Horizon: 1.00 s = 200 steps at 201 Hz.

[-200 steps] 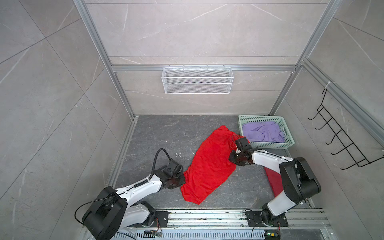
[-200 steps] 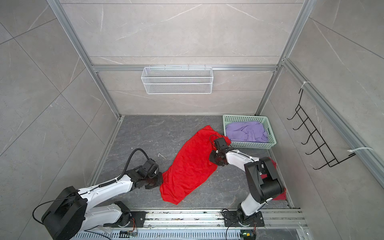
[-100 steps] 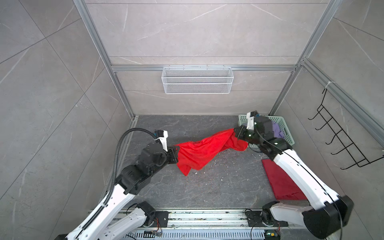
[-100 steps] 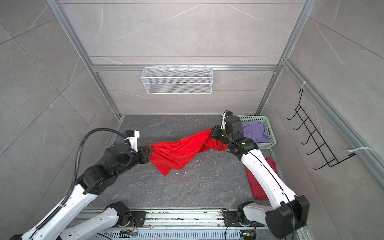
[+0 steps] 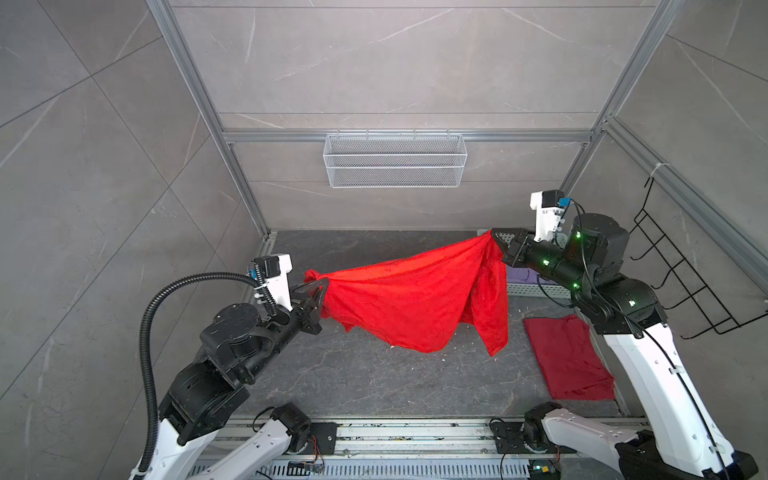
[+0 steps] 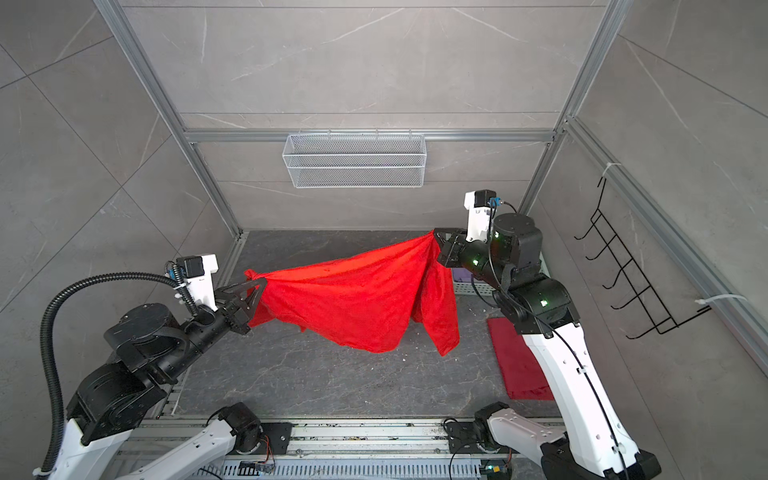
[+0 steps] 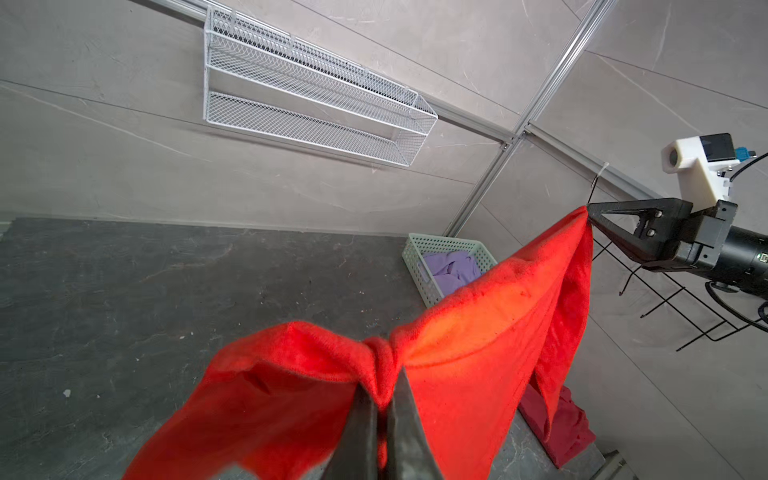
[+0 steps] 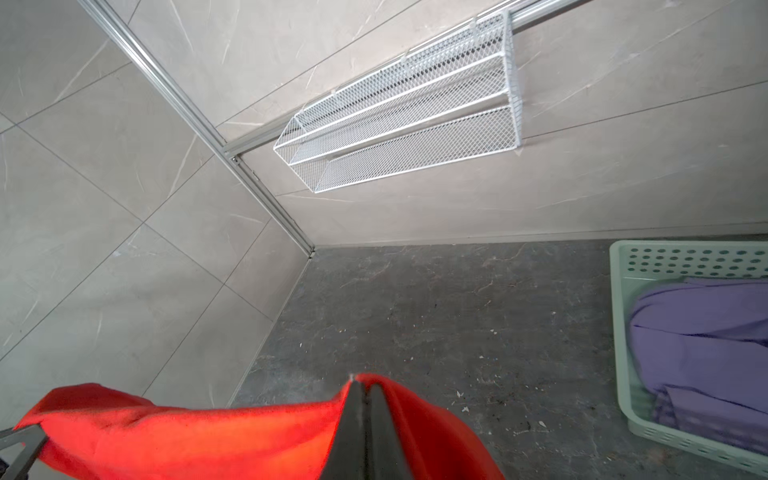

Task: Fold and stack the t-shirts
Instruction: 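Lift the red t-shirt with both grippers, stretch it apart, and lay it down, then grasp the near hem of the red t-shirt with both grippers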

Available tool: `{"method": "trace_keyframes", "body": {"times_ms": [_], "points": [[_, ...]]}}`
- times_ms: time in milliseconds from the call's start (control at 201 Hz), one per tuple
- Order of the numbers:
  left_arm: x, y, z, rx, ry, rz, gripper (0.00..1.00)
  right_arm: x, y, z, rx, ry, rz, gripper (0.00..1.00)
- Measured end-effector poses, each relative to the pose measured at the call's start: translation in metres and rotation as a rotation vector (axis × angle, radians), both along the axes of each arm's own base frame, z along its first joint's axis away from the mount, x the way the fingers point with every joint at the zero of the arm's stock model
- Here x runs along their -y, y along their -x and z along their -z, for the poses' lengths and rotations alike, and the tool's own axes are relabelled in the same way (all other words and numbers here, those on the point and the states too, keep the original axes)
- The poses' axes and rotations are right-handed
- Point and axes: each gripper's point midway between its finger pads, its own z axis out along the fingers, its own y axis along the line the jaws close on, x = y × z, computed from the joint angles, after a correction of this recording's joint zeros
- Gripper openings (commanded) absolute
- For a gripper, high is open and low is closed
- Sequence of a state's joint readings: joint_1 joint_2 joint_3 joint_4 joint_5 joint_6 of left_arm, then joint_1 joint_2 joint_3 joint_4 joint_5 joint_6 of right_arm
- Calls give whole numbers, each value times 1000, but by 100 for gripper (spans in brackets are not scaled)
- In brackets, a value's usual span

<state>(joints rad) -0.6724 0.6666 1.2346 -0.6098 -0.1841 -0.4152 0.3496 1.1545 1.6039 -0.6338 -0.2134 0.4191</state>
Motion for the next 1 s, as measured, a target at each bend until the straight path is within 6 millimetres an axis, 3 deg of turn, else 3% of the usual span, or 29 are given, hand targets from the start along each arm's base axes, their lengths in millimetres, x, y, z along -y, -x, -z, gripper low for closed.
{"method": "trace_keyframes", "body": {"times_ms": [85, 189, 344, 453, 528, 563, 612, 732, 806, 916, 996], "points": [[0, -8, 14, -26, -21, -29, 0, -9, -14, 14, -44, 12, -21, 0], [5, -28, 48, -108, -72, -82, 0, -26, -44, 52, -147, 32, -52, 0], [6, -61, 117, -266, -201, -209, 0, -58, -97, 149, -374, 62, -108, 3], [-5, -78, 169, -385, -293, -305, 0, -72, -125, 223, -533, 90, -119, 5], [-16, -86, 193, -443, -322, -351, 0, -77, -137, 259, -603, 103, -116, 6], [-20, -89, 200, -463, -328, -370, 0, -78, -140, 271, -626, 108, -113, 12], [-26, -94, 208, -482, -331, -395, 0, -79, -144, 278, -640, 109, -110, 33], [-46, -108, 229, -538, -332, -466, 1, -80, -156, 268, -614, 105, -89, 44], [-59, -116, 243, -581, -337, -508, 18, -79, -160, 259, -581, 107, -81, 48], [-76, -125, 262, -646, -362, -559, 50, -73, -159, 262, -573, 136, -60, 49], [-83, -128, 274, -697, -378, -586, 61, -63, -149, 270, -587, 173, -33, 50]]}}
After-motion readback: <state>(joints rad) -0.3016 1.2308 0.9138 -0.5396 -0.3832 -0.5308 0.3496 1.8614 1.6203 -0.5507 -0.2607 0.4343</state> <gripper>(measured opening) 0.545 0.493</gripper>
